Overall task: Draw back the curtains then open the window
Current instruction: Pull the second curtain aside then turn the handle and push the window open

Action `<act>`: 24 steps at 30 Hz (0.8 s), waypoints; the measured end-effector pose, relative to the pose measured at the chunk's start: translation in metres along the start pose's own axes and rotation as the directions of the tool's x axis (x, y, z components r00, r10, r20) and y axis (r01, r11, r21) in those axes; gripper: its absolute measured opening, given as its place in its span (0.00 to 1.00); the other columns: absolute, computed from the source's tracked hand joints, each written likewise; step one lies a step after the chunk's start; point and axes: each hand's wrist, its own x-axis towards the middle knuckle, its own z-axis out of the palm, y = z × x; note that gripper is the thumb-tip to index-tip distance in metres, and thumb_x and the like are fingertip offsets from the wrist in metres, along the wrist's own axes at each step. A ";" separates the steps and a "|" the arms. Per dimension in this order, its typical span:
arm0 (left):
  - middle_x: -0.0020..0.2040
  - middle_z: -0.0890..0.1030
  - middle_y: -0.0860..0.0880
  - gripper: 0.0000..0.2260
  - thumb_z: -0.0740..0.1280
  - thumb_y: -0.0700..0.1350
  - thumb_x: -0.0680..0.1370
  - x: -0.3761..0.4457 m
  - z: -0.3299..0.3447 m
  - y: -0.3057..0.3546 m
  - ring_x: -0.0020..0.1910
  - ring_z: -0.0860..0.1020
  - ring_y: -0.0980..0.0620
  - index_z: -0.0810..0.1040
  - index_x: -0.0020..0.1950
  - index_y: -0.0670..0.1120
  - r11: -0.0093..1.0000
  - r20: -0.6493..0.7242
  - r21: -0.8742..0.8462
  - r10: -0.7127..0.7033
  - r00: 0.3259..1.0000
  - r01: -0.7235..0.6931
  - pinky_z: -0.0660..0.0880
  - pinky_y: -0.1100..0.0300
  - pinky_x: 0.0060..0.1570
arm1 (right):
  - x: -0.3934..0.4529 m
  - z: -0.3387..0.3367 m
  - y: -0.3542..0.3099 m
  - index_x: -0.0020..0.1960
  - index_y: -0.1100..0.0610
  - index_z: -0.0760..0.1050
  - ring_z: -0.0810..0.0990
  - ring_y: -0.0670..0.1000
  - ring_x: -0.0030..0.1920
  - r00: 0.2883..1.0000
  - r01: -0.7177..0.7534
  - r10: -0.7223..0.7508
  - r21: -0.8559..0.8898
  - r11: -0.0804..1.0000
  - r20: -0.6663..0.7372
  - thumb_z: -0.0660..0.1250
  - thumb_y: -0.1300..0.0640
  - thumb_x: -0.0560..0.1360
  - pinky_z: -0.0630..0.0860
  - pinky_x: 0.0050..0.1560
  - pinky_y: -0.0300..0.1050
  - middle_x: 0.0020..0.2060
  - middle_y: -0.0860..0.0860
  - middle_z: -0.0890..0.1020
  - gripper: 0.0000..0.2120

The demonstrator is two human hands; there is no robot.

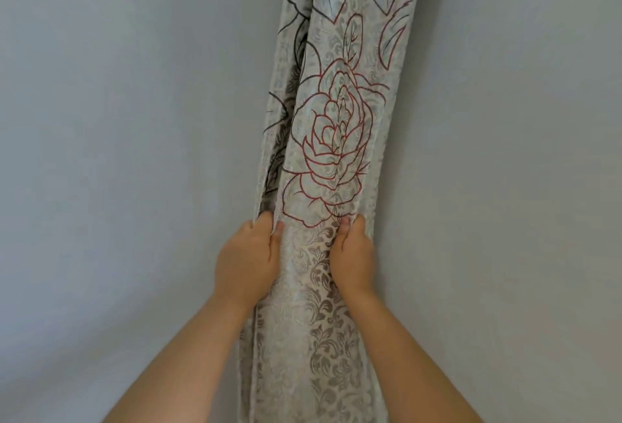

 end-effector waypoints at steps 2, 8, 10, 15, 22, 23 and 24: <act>0.32 0.71 0.40 0.15 0.50 0.50 0.76 0.000 0.001 -0.004 0.31 0.68 0.45 0.67 0.41 0.39 1.000 0.011 -0.008 -0.015 1.000 0.015 0.64 0.56 0.31 | 0.000 0.002 0.002 0.52 0.66 0.66 0.75 0.57 0.35 1.000 -0.007 0.007 0.015 1.000 0.014 0.50 0.59 0.79 0.64 0.33 0.44 0.38 0.63 0.80 0.11; 0.31 0.66 0.48 0.11 0.55 0.46 0.78 -0.012 -0.001 0.027 0.32 0.69 0.43 0.60 0.37 0.46 0.993 0.040 -0.114 0.000 0.999 0.005 0.64 0.55 0.32 | -0.008 -0.031 0.006 0.50 0.65 0.66 0.74 0.57 0.34 1.000 0.006 -0.006 0.005 1.000 0.029 0.50 0.58 0.79 0.69 0.34 0.48 0.34 0.60 0.77 0.11; 0.29 0.64 0.51 0.12 0.55 0.47 0.78 -0.020 -0.004 0.048 0.32 0.69 0.44 0.59 0.36 0.47 0.988 0.044 -0.149 -0.023 0.999 0.030 0.64 0.56 0.32 | -0.010 -0.052 0.007 0.49 0.63 0.66 0.73 0.55 0.33 0.997 0.021 -0.020 -0.006 1.000 0.072 0.50 0.58 0.79 0.69 0.34 0.47 0.34 0.58 0.76 0.10; 0.44 0.72 0.44 0.16 0.59 0.57 0.73 -0.007 -0.011 0.106 0.43 0.73 0.43 0.74 0.43 0.44 0.962 0.060 -0.198 -0.181 0.982 0.190 0.66 0.58 0.41 | -0.002 -0.116 0.011 0.55 0.61 0.66 0.77 0.60 0.46 0.964 0.016 0.001 -0.063 0.998 0.267 0.52 0.57 0.78 0.70 0.43 0.47 0.47 0.62 0.79 0.10; 0.44 0.72 0.42 0.17 0.63 0.55 0.73 0.050 -0.020 0.169 0.44 0.71 0.45 0.76 0.40 0.41 0.941 -0.167 -0.328 -0.140 0.976 0.079 0.61 0.61 0.39 | 0.055 -0.187 -0.030 0.45 0.52 0.69 0.75 0.48 0.45 0.979 -0.202 0.192 0.299 0.933 0.062 0.61 0.55 0.73 0.72 0.43 0.43 0.40 0.44 0.75 0.02; 0.41 0.71 0.42 0.18 0.62 0.55 0.74 0.055 -0.018 0.172 0.42 0.71 0.46 0.74 0.34 0.42 0.941 -0.161 -0.333 -0.118 0.980 0.059 0.58 0.61 0.36 | 0.064 -0.196 -0.035 0.44 0.52 0.67 0.74 0.48 0.46 0.981 -0.188 0.191 0.320 0.928 0.022 0.61 0.53 0.74 0.72 0.45 0.43 0.40 0.44 0.74 0.03; 0.36 0.70 0.44 0.20 0.61 0.54 0.75 0.057 -0.016 0.173 0.39 0.69 0.47 0.68 0.27 0.44 0.940 -0.159 -0.339 -0.092 0.983 0.033 0.56 0.61 0.33 | 0.071 -0.202 -0.038 0.45 0.52 0.66 0.74 0.48 0.46 0.987 -0.149 0.161 0.312 0.938 -0.013 0.60 0.52 0.75 0.71 0.47 0.43 0.40 0.44 0.73 0.05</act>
